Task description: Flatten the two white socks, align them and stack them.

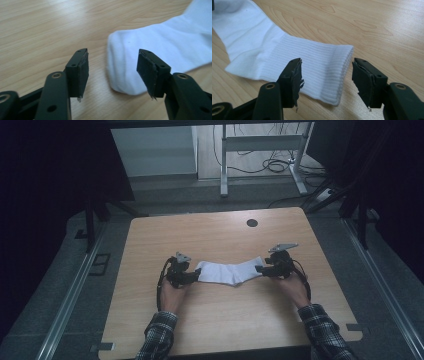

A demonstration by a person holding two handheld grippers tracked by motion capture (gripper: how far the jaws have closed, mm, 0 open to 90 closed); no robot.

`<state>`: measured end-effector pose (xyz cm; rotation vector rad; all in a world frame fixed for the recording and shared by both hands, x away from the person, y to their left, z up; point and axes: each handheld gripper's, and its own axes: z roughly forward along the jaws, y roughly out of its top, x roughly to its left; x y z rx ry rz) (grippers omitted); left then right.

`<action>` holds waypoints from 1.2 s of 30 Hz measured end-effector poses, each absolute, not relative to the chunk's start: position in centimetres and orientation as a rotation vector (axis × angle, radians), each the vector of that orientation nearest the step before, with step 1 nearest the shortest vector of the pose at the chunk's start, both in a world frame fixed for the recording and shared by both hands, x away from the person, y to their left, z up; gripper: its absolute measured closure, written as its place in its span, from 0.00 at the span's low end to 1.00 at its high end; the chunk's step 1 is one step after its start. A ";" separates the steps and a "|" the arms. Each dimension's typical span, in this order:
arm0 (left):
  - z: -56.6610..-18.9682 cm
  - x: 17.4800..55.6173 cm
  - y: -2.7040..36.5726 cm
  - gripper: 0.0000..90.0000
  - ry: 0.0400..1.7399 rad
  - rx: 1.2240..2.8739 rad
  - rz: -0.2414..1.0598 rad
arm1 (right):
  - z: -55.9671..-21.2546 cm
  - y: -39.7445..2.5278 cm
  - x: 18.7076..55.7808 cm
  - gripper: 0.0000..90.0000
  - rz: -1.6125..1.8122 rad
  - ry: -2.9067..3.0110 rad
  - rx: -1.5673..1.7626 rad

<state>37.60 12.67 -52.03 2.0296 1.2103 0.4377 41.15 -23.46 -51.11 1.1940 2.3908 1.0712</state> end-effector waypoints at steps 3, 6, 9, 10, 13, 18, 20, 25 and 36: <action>-51.8 37.3 12.4 0.42 1.185 2.046 0.429 | -51.0 -23.6 41.0 0.43 1.069 2.391 1.198; -51.5 37.1 12.1 0.38 1.167 2.063 0.421 | -50.9 -23.7 40.8 0.42 1.079 2.396 1.200; -51.3 36.9 11.8 0.34 1.161 2.064 0.402 | -50.7 -23.7 40.5 0.40 1.076 2.405 1.193; -51.3 36.8 11.7 0.33 1.159 2.065 0.403 | -50.6 -23.7 40.4 0.40 1.076 2.407 1.192; -51.1 36.6 11.7 0.30 1.150 2.070 0.393 | -50.4 -23.6 40.1 0.37 1.069 2.417 1.177; -50.6 36.0 11.7 0.24 1.132 2.069 0.384 | -49.9 -23.6 39.5 0.33 1.082 2.415 1.157; -50.4 35.7 11.7 0.23 1.121 2.068 0.382 | -49.6 -23.6 39.2 0.31 1.083 2.415 1.148; -49.8 34.7 12.0 0.18 1.098 2.072 0.388 | -49.0 -23.6 38.5 0.26 1.080 2.419 1.113; -48.7 32.2 13.1 0.15 1.080 2.069 0.397 | -48.0 -24.1 36.3 0.18 1.062 2.428 1.029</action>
